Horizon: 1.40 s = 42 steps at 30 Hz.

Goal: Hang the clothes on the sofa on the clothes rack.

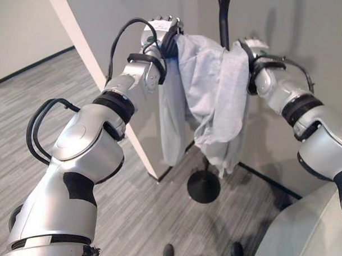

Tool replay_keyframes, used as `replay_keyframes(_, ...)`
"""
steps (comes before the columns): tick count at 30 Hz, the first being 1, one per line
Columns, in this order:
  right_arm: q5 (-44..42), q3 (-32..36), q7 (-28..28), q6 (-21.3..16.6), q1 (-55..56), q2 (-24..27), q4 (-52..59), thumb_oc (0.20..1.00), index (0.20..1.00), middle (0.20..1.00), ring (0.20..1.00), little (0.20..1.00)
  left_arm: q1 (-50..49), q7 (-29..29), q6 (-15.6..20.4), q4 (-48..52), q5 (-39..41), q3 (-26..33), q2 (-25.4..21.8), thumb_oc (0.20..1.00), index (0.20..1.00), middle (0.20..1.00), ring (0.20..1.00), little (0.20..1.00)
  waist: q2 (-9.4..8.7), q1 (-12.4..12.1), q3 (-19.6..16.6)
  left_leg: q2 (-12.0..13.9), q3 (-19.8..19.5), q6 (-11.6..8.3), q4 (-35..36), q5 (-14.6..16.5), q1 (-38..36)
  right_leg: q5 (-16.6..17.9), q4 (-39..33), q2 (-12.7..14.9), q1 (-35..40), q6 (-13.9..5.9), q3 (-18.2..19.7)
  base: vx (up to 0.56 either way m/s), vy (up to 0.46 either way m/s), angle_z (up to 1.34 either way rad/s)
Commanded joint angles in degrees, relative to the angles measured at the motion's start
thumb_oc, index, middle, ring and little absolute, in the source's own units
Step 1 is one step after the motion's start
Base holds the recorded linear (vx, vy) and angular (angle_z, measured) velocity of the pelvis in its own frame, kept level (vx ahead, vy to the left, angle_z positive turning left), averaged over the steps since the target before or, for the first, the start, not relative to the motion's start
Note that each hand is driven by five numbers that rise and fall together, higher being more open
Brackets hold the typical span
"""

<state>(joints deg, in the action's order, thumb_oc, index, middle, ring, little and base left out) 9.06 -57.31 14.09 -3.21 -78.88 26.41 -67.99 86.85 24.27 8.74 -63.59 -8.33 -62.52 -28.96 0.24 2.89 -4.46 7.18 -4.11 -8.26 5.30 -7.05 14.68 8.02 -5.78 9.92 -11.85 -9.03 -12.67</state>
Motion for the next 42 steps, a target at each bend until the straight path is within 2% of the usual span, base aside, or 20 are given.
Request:
replay_keyframes(1, 3.7, -0.5, -0.7, -0.2, -3.6, 1.0, -5.0, 0.2, 0.2, 0.2, 0.2, 0.2, 7.3, 0.8, -0.4, -7.2, -2.9, 2.5, 0.4, 0.2, 0.2, 0.2, 0.2, 0.2, 1.36, -1.9, 3.6, -4.4, 1.6, 1.02, -0.3, 1.4, -1.5, -1.8, 0.8, 0.8, -1.6, -5.78, 3.4, -0.05, 0.0, -0.01)
replay_keyframes(10, 5.6, 0.3, -2.0, -0.6, 0.5, -1.4, -5.5, 0.2, 0.2, 0.2, 0.2, 0.2, 2.9, -1.2, -0.4, -7.6, -5.1, 4.0, 1.8, 0.2, 0.2, 0.2, 0.2, 0.2, 1.59, -1.3, 4.8, -4.4, 2.0, 1.31, -0.3, 1.2, -1.0, -1.4, 0.8, 0.8, -2.4, -5.57, 4.1, -0.02, 0.003, -0.01)
replay_keyframes(41, 4.1, 2.5, -2.3, -0.7, 1.1, 1.1, -4.8, 0.2, 0.2, 0.2, 0.2, 0.2, -6.5, -6.3, 0.5, -7.0, -2.7, 9.2, 1.0, 0.2, 0.2, 0.2, 0.2, 0.2, 0.12, -1.5, 4.8, -3.8, 2.8, 1.41, -0.3, 1.4, -2.5, -1.7, 0.8, 0.7, -1.3, -5.36, 4.0, 0.0, 0.0, 0.0)
replay_keyframes(42, 3.8, 2.9, -2.1, -0.7, 1.0, 1.1, -4.4, 0.539, 0.539, 0.539, 0.539, 0.539, -6.9, -6.6, 0.6, -6.9, -2.2, 9.5, 0.9, 0.878, 0.878, 0.878, 0.878, 0.878, -0.02, -1.5, 4.8, -3.8, 2.8, 1.42, -0.3, 1.5, -2.5, -1.7, 0.8, 0.7, -1.2, -5.35, 4.0, 0.0, 0.0, 0.0)
